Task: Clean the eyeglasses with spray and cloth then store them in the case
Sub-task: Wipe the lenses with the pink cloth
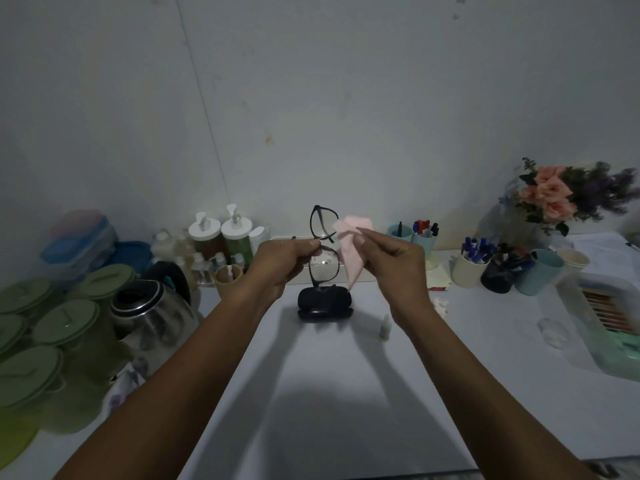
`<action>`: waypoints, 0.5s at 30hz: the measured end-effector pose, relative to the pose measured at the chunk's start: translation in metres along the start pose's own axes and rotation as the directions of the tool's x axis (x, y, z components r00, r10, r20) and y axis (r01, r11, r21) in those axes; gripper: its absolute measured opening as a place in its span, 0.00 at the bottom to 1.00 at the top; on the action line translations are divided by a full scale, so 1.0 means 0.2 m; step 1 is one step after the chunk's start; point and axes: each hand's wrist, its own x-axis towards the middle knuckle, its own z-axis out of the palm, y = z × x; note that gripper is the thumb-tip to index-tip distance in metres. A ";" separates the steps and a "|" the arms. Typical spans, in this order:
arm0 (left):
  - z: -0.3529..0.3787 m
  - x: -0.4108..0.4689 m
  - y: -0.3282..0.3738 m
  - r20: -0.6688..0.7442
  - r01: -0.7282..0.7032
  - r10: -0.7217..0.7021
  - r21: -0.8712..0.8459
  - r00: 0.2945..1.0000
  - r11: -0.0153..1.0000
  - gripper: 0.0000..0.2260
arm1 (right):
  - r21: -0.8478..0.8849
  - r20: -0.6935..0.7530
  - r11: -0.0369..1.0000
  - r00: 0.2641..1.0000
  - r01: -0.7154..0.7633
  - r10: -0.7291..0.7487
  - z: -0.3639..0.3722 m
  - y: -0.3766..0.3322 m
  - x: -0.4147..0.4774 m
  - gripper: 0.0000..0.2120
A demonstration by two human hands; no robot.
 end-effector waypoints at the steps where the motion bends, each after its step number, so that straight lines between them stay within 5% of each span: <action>1: 0.01 0.00 0.00 -0.006 0.007 -0.007 -0.030 1.000 1.000 0.02 | -0.071 0.027 0.997 1.000 0.018 -0.016 0.02 0.02 -0.02 0.11; 8: 0.03 0.01 0.04 0.069 0.075 -0.068 -0.112 0.995 0.991 0.13 | -0.305 0.156 0.944 0.984 0.128 -0.083 0.04 0.08 -0.11 0.09; 15: -0.01 -0.01 0.10 0.156 0.116 -0.113 -0.010 0.981 0.993 0.08 | -0.193 0.120 0.979 0.992 0.071 -0.048 0.01 0.06 -0.06 0.15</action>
